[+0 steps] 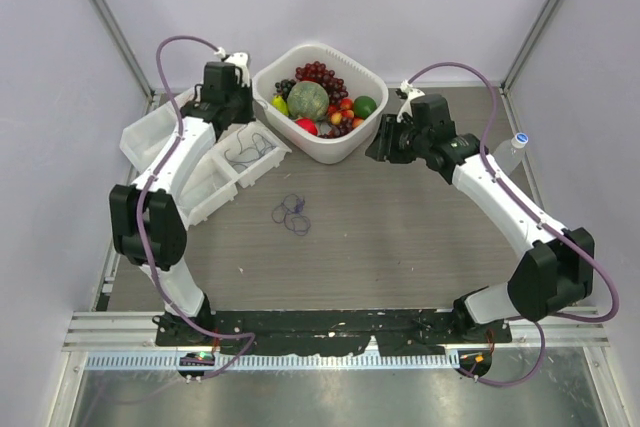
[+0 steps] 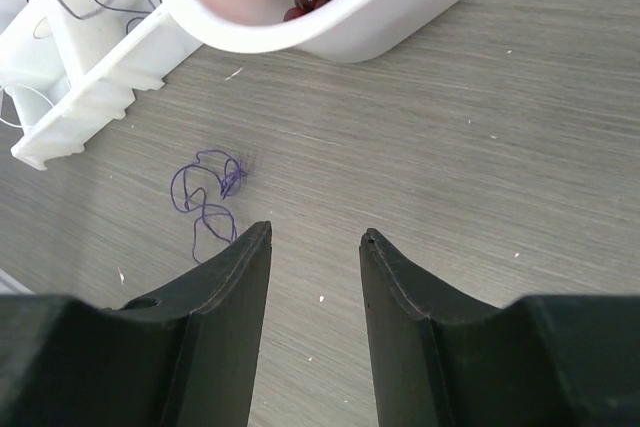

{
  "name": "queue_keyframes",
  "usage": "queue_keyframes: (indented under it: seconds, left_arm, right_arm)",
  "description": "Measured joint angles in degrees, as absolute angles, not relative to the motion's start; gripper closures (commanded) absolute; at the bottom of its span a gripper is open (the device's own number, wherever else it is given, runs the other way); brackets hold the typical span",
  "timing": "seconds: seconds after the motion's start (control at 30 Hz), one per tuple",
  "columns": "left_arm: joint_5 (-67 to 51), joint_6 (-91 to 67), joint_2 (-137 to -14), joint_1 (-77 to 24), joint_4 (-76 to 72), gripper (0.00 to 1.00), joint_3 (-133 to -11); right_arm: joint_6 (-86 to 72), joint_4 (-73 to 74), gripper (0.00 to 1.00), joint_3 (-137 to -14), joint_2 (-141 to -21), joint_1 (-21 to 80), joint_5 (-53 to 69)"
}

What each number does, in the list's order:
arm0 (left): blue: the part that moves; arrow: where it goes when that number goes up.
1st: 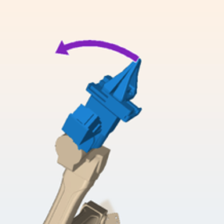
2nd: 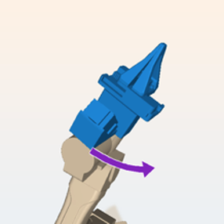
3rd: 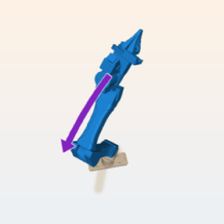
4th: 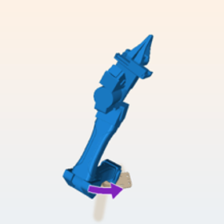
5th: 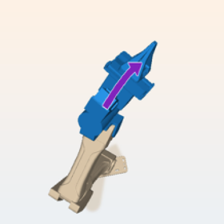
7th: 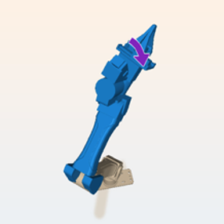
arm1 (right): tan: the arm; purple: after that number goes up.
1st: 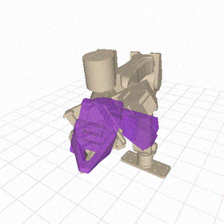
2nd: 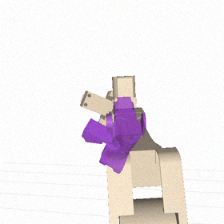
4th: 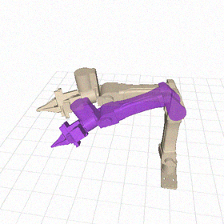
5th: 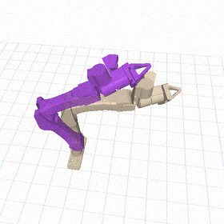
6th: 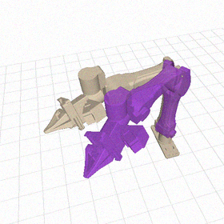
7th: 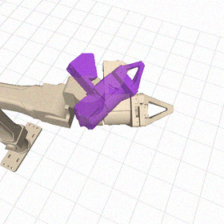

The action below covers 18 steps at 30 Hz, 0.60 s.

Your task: Untangle the cables

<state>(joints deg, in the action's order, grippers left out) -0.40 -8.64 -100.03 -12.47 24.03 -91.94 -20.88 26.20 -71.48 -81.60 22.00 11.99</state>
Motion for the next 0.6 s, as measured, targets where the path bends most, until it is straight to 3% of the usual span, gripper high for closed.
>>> queue_keyframes:
  seconds: [0.17,0.37,0.43,0.5,0.6]
  left_arm:
    - [0.71,-11.90,-100.75,-11.92,24.23,1.00,-84.20]
    - [2.20,-15.75,-102.24,-11.92,27.73,0.97,-83.77]
    - [3.09,-16.62,-104.03,-11.92,29.34,0.87,-84.90]
    - [4.16,-17.52,-106.32,-11.92,31.94,0.66,-86.80]
    - [6.24,-18.63,-108.62,-11.90,36.18,0.60,-89.43]
  right_arm:
    - [-22.24,26.26,0.57,-70.08,-80.93,22.00,12.19]
    - [-24.47,25.69,0.58,-69.34,-80.93,22.00,14.28]
    - [-24.64,25.67,0.60,-68.69,-80.99,22.00,14.85]
    - [-24.82,25.78,0.61,-68.40,-81.54,22.00,15.35]
    - [-25.67,25.61,0.62,-68.47,-84.03,22.35,16.51]
